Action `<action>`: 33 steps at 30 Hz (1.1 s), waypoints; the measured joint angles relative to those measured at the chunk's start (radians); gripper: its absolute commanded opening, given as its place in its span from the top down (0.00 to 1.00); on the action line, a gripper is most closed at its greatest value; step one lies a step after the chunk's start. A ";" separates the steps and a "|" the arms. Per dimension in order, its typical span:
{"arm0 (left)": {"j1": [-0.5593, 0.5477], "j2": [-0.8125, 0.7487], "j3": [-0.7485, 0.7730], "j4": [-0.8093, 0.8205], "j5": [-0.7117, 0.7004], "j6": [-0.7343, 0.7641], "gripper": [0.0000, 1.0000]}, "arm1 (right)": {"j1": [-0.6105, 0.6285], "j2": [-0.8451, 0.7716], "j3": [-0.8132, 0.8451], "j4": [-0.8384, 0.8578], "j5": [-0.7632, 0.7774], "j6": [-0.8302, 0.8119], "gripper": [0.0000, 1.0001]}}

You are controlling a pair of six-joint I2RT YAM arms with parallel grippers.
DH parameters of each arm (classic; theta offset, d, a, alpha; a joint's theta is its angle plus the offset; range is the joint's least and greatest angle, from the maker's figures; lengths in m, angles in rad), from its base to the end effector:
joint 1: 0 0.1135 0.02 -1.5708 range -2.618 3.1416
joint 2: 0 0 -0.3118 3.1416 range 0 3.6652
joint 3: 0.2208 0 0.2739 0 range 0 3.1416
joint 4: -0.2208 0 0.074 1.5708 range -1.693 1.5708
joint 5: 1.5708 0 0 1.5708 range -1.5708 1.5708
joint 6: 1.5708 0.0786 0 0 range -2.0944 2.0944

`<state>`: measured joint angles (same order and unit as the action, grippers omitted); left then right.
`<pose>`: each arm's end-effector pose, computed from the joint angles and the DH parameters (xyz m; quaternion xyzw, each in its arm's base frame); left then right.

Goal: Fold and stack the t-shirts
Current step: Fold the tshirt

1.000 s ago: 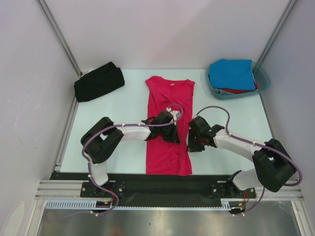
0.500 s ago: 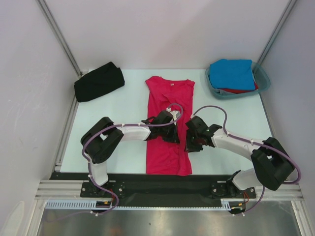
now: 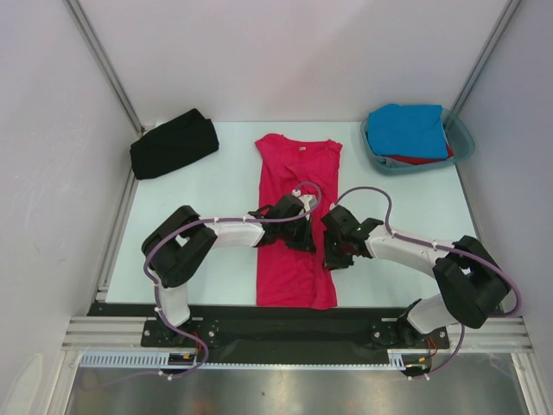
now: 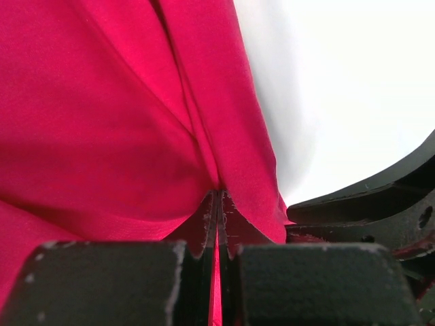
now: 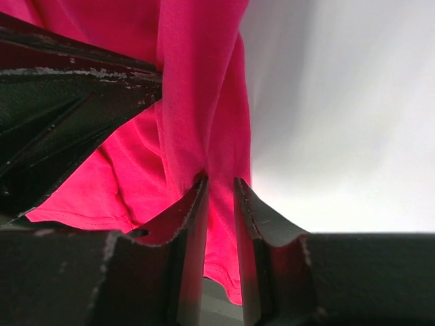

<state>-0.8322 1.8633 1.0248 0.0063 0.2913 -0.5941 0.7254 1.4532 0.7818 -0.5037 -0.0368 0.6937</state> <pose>0.2753 -0.3359 0.1430 0.1616 0.9100 -0.3360 0.1816 0.2142 0.1937 0.1631 -0.0191 0.9801 0.1417 0.1373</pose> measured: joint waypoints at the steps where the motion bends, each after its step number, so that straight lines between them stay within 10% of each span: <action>1: 0.000 0.000 0.000 0.000 0.000 0.000 1.00 | 0.001 0.002 0.001 0.000 0.002 0.000 0.79; 7: 0.002 0.001 0.000 0.000 0.001 0.000 1.00 | 0.005 0.007 0.011 -0.013 0.028 -0.014 1.00; 33: 0.002 0.002 0.000 -0.001 0.001 0.000 1.00 | -0.001 -0.051 -0.006 -0.151 0.201 0.061 1.00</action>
<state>-0.8303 1.8652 1.0252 0.0051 0.2924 -0.5938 0.7242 1.4021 0.7761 -0.6544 0.1646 0.7551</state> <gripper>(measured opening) 0.006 0.010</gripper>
